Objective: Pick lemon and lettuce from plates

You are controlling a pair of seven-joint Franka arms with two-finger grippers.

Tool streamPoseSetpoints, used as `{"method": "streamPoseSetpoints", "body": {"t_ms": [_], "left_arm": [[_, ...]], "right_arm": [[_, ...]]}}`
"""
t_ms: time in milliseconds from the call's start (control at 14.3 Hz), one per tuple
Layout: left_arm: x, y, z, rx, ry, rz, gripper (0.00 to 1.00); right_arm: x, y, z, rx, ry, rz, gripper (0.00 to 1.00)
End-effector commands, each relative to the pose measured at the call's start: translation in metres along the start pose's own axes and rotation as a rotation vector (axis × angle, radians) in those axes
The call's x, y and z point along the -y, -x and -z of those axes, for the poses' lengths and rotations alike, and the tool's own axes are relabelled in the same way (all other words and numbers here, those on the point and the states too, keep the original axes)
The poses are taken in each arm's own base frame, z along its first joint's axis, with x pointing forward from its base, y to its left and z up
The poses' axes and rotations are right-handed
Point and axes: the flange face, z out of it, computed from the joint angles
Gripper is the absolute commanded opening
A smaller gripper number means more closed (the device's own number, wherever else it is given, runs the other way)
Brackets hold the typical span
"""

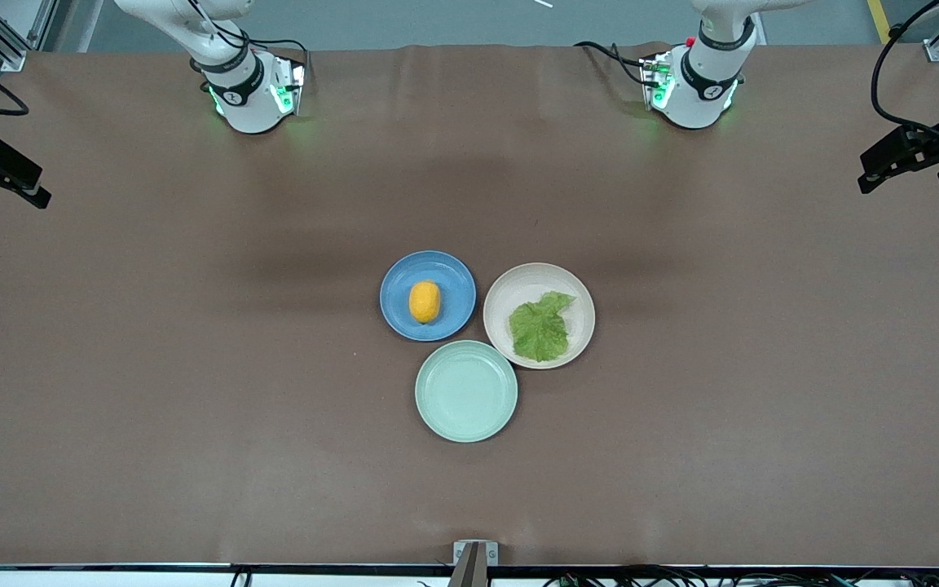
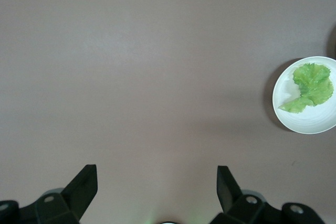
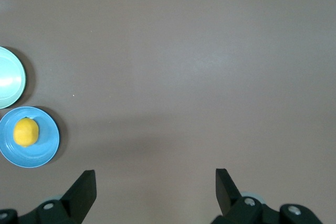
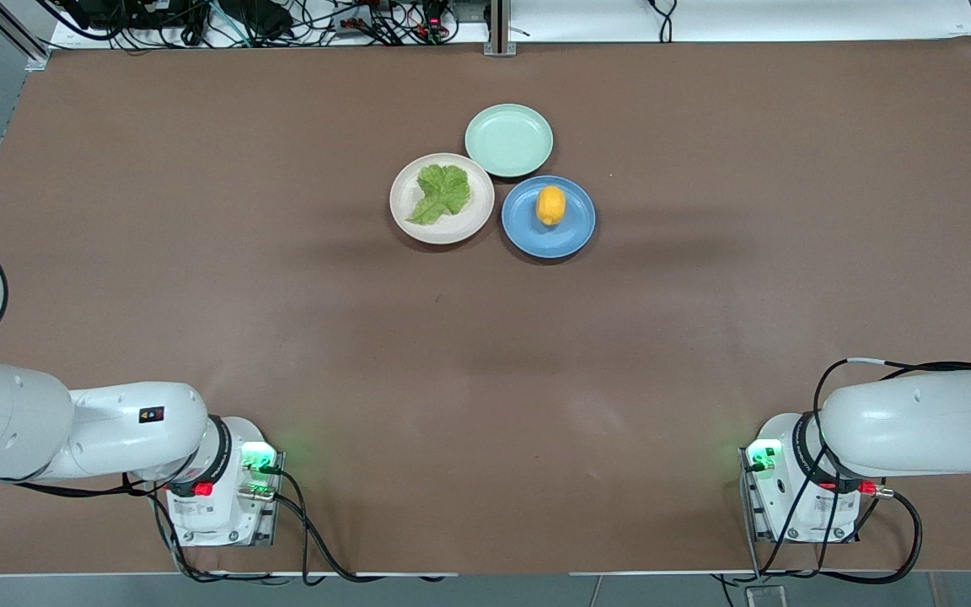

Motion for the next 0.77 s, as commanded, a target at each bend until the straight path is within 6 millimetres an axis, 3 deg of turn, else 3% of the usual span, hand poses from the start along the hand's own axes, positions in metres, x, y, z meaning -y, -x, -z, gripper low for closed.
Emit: {"method": "streamPoseSetpoints", "body": {"t_ms": [0,279,349,488,698], "left_arm": [[-0.003,-0.002,0.003,0.000,0.021,-0.024,1.00],[-0.007,-0.009,-0.007,0.015,0.022,-0.014,1.00],[-0.014,-0.015,-0.018,0.034,0.023,-0.025,1.00],[-0.046,-0.026,-0.044,0.073,0.029,-0.047,1.00],[-0.086,-0.051,-0.090,0.100,0.041,0.086,1.00]], "right_arm": [[-0.001,-0.003,0.002,-0.005,-0.002,0.006,1.00],[-0.002,-0.003,0.002,-0.005,-0.003,0.005,1.00],[-0.001,-0.004,0.001,-0.003,-0.005,0.003,1.00],[0.005,-0.009,-0.007,0.003,-0.008,0.011,1.00],[0.024,-0.020,-0.025,0.023,-0.009,0.039,1.00]]}}
